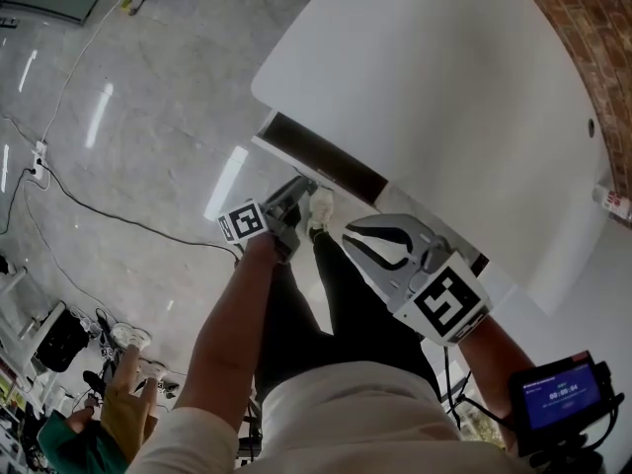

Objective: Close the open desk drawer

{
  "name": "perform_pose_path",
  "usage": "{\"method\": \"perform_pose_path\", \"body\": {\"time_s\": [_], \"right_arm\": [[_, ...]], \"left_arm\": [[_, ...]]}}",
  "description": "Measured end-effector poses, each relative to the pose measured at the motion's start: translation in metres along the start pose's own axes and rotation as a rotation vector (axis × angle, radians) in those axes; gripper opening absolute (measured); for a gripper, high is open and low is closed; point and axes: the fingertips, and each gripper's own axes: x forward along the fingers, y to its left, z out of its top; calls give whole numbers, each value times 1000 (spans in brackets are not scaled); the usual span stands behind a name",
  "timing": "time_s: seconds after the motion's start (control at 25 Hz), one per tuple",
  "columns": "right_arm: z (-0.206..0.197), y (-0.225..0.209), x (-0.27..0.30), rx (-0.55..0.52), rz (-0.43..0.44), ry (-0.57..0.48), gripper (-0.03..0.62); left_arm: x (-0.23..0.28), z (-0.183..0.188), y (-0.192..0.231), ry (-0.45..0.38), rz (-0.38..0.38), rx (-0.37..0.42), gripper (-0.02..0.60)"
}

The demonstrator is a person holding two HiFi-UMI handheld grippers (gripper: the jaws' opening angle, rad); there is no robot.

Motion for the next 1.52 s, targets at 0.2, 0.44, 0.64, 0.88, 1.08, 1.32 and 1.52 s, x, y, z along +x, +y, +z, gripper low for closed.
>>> {"method": "perform_pose_path", "body": {"time_s": [0.2, 0.44, 0.64, 0.88, 1.08, 1.32, 1.52], "right_arm": [[-1, 1, -1, 5, 0, 7, 25], [0, -3, -2, 16, -6, 15, 25], [4, -5, -1, 18, -4, 16, 25], [2, -3, 1, 32, 3, 20, 25], [1, -6, 1, 47, -4, 12, 25], [-1, -7, -1, 60, -11, 23, 25], [-3, -7, -1, 71, -15, 35, 25]], "left_arm": [[8, 7, -6, 1, -30, -2, 87], [11, 8, -13, -5, -63, -24, 32], [8, 8, -16, -30, -63, -49, 29], [13, 6, -20, -33, -76, -64, 28], [26, 14, -24, -28, -81, -46, 28], [44, 24, -32, -28, -89, -33, 28], [60, 34, -38, -16, -104, -32, 28]]}}
